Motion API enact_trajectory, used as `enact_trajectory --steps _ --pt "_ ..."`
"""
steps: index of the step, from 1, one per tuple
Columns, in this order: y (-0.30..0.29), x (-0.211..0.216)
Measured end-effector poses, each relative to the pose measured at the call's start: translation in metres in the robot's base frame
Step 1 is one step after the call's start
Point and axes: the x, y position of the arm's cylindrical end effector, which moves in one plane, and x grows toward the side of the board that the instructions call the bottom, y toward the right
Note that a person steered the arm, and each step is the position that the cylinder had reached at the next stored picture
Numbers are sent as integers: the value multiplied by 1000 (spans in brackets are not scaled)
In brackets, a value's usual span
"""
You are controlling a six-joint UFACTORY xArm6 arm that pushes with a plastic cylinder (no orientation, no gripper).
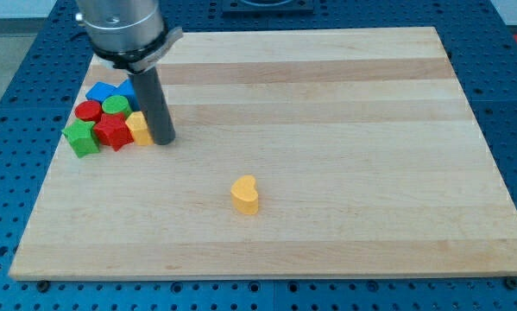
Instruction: Place the yellow heart right to the yellow hexagon
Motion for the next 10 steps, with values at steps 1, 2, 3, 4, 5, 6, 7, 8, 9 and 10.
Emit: enact_trajectory --steps 1,2,3,4,5,6,7,8,9,10 --pt "2 0" --pt "29 0" --pt "86 1" --pt "165 15" --pt "204 73" --pt "168 132" --pt "100 127" --pt "58 95" --pt "55 99" --pt "56 144"
